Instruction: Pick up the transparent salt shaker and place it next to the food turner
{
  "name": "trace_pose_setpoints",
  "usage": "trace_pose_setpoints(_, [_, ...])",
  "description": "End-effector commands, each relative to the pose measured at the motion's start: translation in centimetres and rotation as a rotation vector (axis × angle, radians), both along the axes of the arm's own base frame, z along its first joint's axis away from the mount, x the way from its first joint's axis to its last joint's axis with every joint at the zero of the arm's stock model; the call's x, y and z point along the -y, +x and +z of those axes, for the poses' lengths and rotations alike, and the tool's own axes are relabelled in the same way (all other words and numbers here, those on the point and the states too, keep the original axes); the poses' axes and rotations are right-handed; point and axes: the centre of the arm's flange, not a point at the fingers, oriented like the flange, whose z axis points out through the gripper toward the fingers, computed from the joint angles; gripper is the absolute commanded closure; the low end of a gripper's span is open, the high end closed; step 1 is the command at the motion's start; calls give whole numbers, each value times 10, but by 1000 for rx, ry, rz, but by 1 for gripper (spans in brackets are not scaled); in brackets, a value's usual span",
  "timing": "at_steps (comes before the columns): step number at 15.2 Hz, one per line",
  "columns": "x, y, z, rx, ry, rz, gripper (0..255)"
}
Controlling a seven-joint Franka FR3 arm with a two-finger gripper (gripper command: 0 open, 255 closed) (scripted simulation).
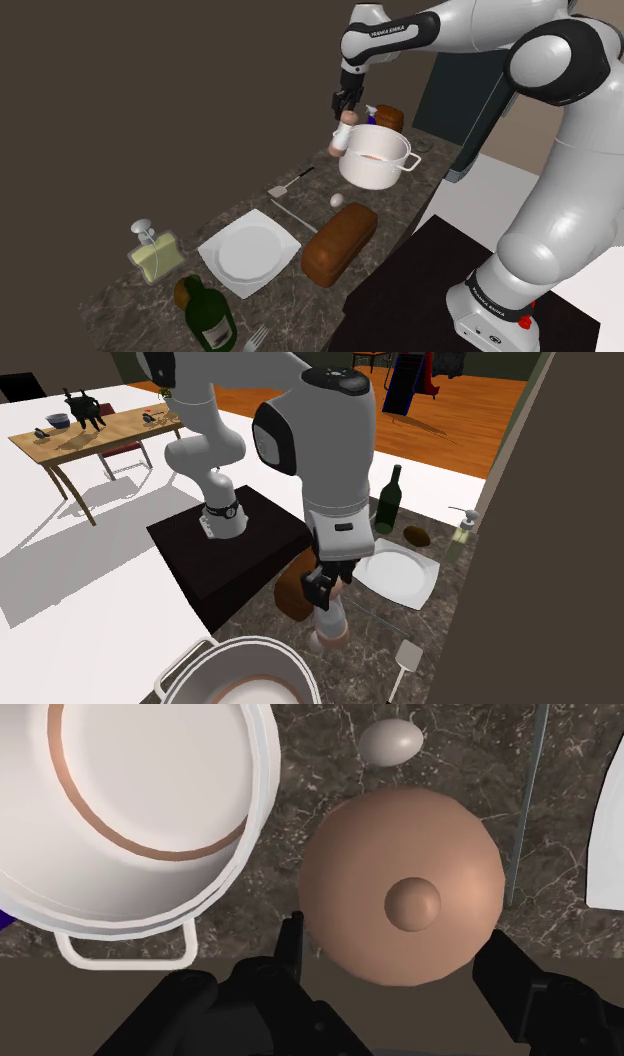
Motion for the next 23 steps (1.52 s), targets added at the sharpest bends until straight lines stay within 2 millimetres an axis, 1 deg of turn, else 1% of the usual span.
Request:
trace_pose_setpoints(1, [0,0,-11,1,0,0,255])
trace_pose_setpoints(23, [0,0,-127,1,0,0,255])
